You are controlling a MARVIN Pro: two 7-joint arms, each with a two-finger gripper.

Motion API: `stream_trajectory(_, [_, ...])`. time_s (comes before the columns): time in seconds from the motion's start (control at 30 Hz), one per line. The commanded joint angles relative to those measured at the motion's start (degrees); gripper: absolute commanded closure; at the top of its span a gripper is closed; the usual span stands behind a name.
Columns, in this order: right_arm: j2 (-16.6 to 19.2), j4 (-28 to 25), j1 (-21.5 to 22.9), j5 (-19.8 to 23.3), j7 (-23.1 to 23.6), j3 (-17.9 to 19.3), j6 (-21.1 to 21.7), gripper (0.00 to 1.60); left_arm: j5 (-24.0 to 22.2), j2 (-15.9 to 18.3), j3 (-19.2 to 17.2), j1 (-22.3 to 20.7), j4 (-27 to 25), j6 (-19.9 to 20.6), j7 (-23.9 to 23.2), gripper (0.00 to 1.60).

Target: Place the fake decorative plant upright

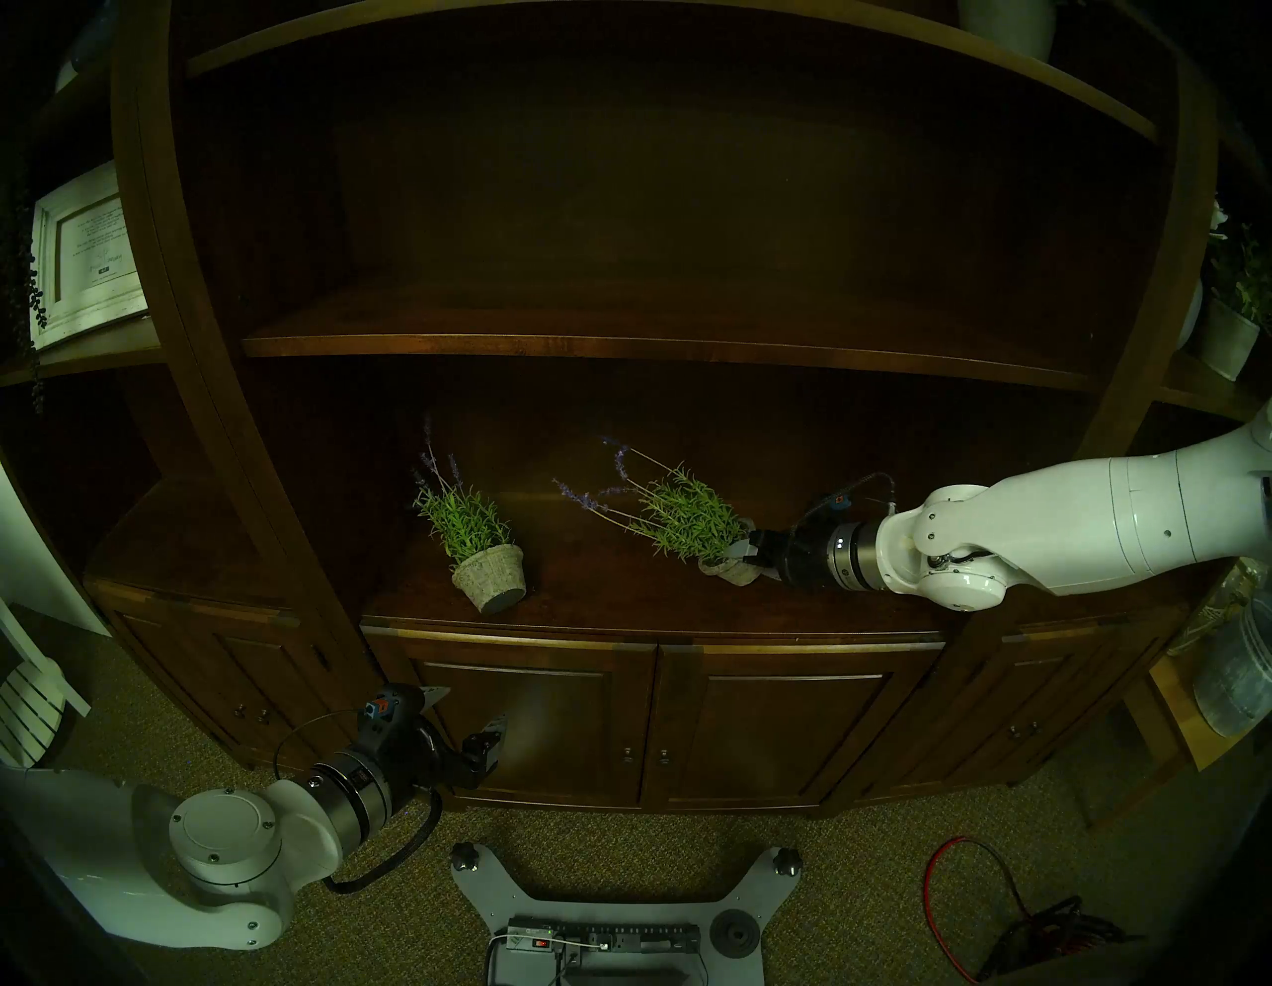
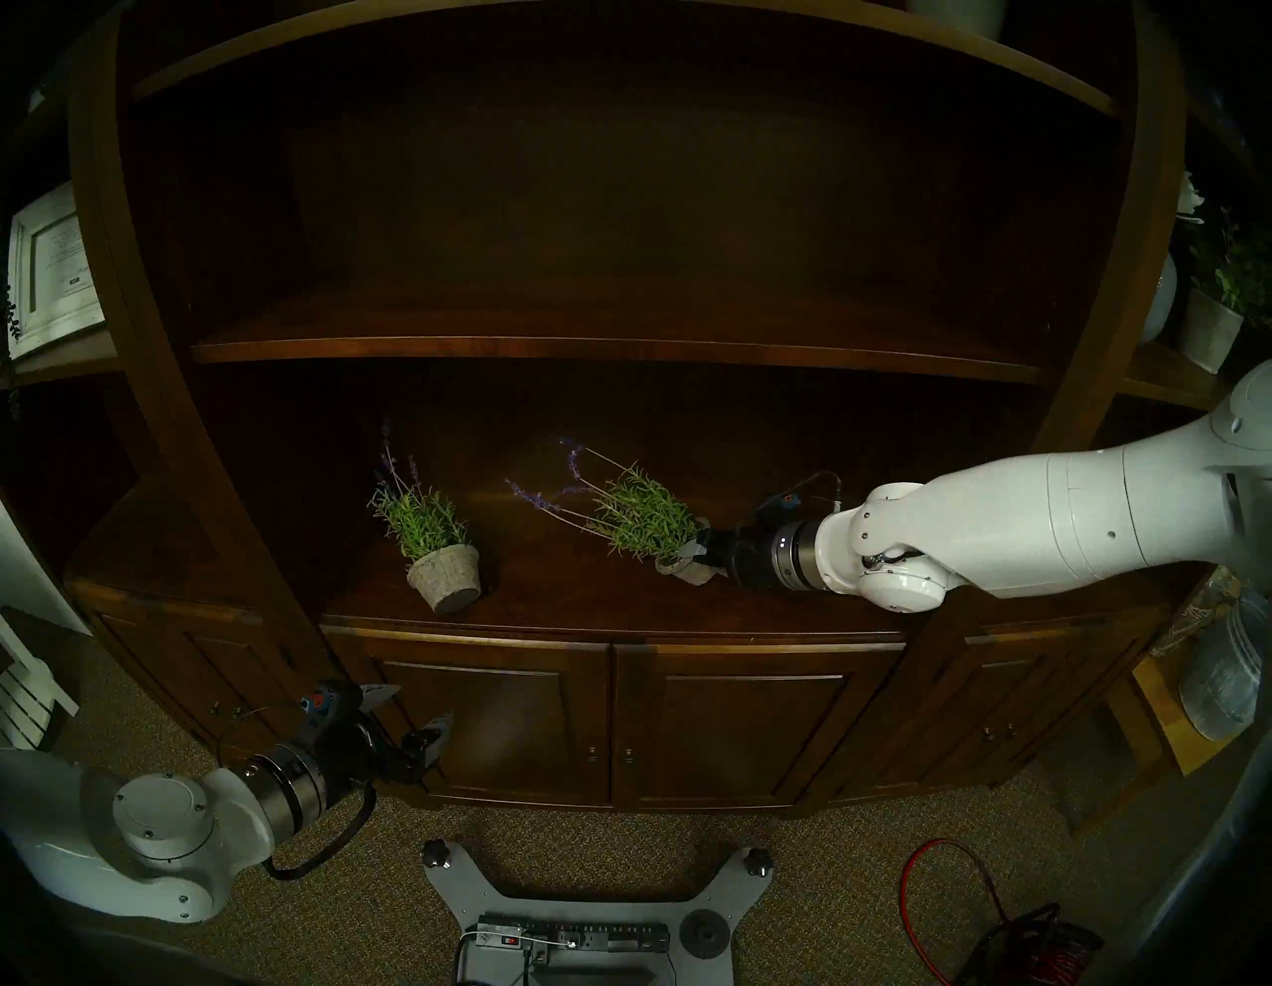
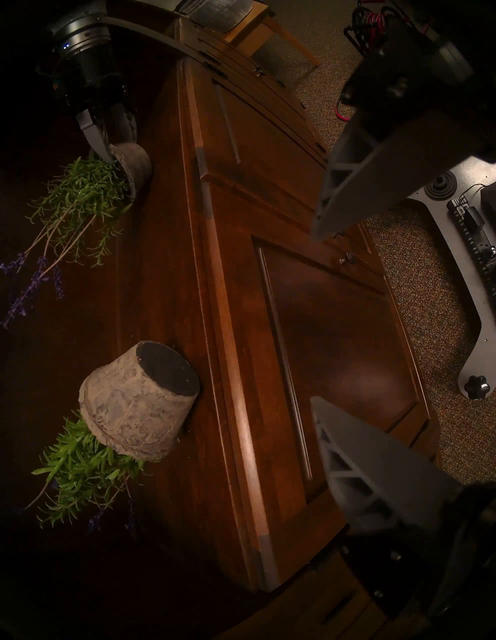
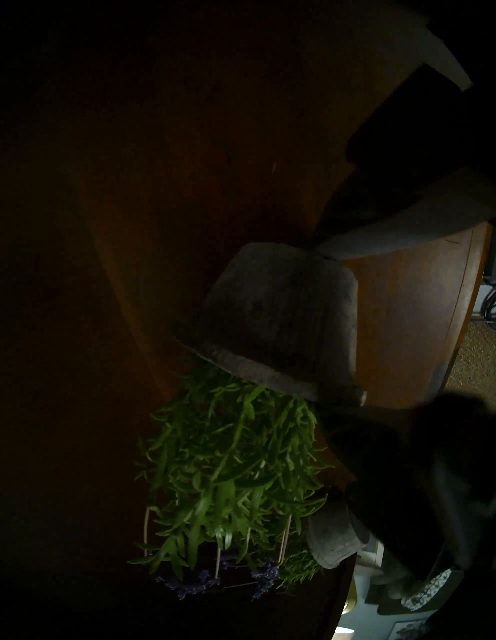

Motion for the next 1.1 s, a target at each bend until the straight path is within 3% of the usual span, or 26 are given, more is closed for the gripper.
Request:
stream_trajectory(0.0, [-0.12, 5.17, -4.08, 3.09, 2.05, 0.18, 2.17, 1.07, 0.03, -0.08, -0.6, -0.56, -0.63, -0.43, 0.11, 0.0])
stream_trajectory(0.17, [-0.88, 6.53, -5.16, 4.64, 2.44, 0.08, 3.37, 1.08, 0.03, -0.08, -0.6, -0.56, -0.63, -0.43, 0.12, 0.0])
stream_trajectory(0.33, [-1.69, 7.49, -5.58, 6.38, 2.15, -0.32, 4.39, 0.96, 0.03, -0.08, -0.6, -0.56, -0.63, -0.43, 0.11, 0.0])
stream_trajectory(0.7, [-2.76, 9.51, -6.43, 8.71, 2.45, -1.28, 5.78, 1.01, 0.04, -0.08, -0.59, -0.57, -0.61, -0.41, 0.09, 0.0])
stream_trajectory(0.87, [-2.78, 9.56, -6.18, 9.32, 2.74, -1.67, 6.02, 1.07, 0.04, -0.08, -0.59, -0.57, -0.61, -0.4, 0.09, 0.0])
stream_trajectory(0.9, [-2.73, 9.33, -5.7, 9.53, 2.75, -1.94, 6.13, 1.16, 0.04, -0.08, -0.59, -0.57, -0.61, -0.41, 0.09, 0.0])
stream_trajectory(1.03, [-2.71, 9.07, -5.36, 9.4, 2.86, -2.2, 5.8, 1.26, 0.04, -0.08, -0.59, -0.57, -0.61, -0.41, 0.09, 0.0])
stream_trajectory(1.07, [-2.67, 8.59, -4.85, 9.09, 2.73, -2.49, 5.33, 1.39, 0.03, -0.08, -0.59, -0.57, -0.62, -0.41, 0.09, 0.0])
